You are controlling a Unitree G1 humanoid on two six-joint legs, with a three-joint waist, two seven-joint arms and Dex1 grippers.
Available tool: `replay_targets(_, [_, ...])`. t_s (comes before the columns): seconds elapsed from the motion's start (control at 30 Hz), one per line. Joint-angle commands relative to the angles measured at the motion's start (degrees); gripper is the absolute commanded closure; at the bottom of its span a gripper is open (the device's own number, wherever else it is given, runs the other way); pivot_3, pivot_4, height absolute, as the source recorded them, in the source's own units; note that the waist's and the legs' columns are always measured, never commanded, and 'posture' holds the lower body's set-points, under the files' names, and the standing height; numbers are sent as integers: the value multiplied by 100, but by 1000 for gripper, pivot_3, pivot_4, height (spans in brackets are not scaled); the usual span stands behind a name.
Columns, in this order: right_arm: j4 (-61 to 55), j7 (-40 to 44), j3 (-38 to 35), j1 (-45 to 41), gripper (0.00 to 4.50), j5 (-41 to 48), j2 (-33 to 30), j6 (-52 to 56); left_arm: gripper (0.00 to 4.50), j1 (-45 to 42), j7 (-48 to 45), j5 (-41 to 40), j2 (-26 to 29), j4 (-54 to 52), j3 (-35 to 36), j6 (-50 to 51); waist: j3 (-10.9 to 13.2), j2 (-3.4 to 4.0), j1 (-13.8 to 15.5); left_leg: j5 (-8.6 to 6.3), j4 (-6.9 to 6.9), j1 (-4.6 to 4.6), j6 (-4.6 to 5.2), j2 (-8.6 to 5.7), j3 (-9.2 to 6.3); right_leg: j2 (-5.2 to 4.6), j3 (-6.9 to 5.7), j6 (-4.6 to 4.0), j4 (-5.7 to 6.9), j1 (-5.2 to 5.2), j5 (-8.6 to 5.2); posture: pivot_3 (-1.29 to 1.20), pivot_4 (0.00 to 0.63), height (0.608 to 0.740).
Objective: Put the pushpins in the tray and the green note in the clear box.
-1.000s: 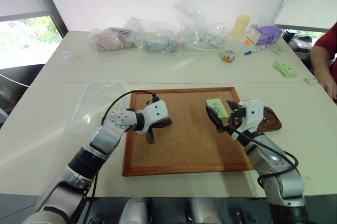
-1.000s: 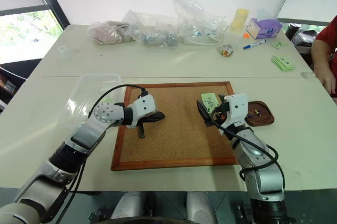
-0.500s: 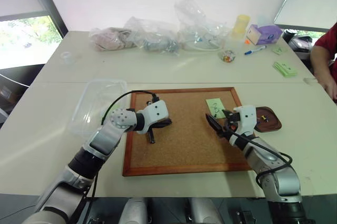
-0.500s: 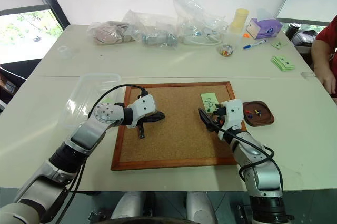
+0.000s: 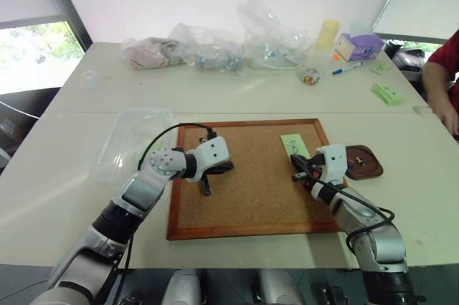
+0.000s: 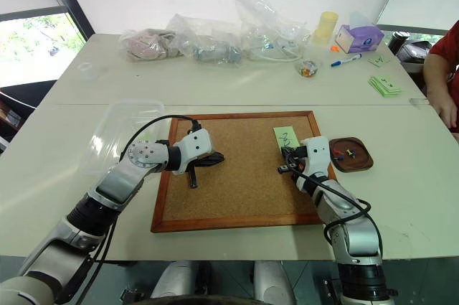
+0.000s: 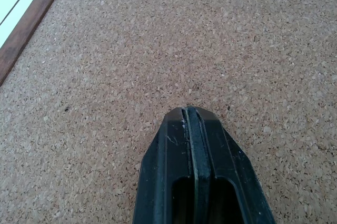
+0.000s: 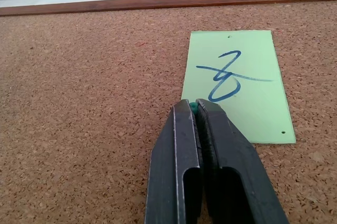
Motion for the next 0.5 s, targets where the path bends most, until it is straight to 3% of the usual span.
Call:
replay_targets(0.03, [-254, 50, -39, 132, 4453, -98, -50, -254, 4500, 110, -77, 235, 182, 209, -146, 187, 0, 0, 2, 0, 0, 0, 0, 0, 0, 0, 0, 0, 0, 0, 0, 0, 150, 737])
replay_targets(0.5, [-1078, -284, -510, 164, 4453, -247, 30, -1146, 4500, 85, -268, 305, 310, 379, -250, 58, -2, -6, -16, 0, -3, 1, 0, 2, 0, 6, -3, 7, 1, -2, 3, 0, 150, 737])
